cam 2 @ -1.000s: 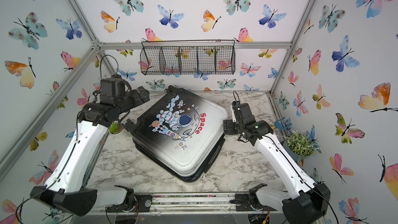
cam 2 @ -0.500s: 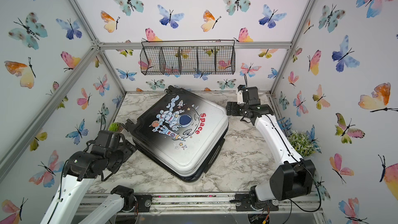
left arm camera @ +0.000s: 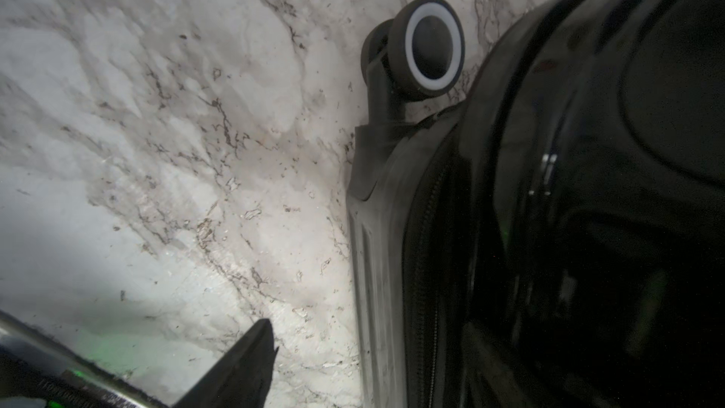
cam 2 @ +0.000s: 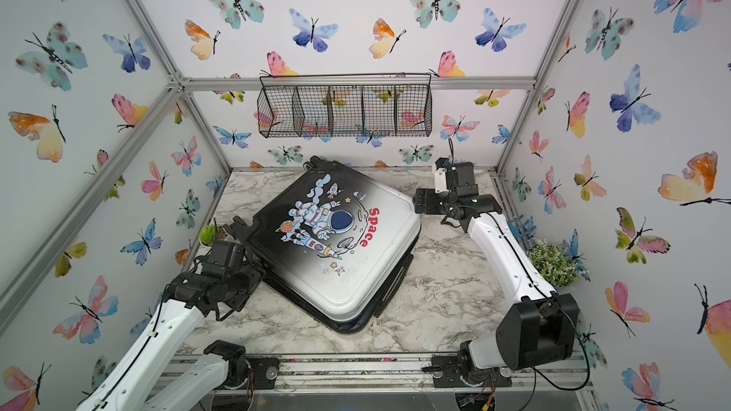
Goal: Close the suitcase zippers
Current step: Adjust the suitcase at the center of the board.
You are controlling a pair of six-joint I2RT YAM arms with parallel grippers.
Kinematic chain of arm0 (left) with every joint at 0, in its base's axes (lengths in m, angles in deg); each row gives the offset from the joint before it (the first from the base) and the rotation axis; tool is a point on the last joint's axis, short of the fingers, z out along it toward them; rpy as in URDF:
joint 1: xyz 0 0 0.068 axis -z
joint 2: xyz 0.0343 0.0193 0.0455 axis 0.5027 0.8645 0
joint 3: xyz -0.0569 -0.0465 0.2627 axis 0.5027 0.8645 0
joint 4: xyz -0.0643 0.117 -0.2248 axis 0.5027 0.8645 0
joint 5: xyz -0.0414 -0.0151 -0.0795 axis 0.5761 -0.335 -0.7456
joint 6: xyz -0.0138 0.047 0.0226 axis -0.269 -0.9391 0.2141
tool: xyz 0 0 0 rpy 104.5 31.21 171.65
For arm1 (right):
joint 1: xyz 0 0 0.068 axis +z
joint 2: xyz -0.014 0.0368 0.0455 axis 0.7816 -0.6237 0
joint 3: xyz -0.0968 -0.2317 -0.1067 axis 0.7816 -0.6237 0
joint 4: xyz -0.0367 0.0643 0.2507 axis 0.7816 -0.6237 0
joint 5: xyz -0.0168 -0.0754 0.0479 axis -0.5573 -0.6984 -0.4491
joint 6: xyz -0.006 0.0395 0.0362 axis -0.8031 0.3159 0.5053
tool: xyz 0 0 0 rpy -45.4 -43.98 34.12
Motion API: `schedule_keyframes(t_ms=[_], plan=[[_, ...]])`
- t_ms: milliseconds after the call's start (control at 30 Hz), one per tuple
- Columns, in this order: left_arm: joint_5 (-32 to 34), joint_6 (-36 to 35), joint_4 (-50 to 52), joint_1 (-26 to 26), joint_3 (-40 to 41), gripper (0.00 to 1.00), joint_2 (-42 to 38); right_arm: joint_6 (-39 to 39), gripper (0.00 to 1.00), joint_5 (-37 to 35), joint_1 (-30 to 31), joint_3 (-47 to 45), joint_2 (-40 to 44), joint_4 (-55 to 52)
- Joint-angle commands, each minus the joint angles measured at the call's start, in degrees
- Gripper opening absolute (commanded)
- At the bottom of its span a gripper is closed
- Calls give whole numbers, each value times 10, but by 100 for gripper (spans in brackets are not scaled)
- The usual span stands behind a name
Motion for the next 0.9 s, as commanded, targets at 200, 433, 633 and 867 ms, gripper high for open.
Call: schedule_keyframes(t_ms=[200, 433, 633, 867], plan=[[-34, -73, -102, -61, 14, 32, 60, -26, 87, -16, -4, -46, 8, -15], [-100, -126, -109, -126, 14, 27, 102, -32, 88, -21, -21, -70, 21, -18], [-68, -176, -39, -171, -33, 29, 84, -36, 88, -17, -33, -78, 25, -21], [-139, -165, -112, -179, 7, 32, 72, -33, 87, -6, -33, -82, 25, -18]])
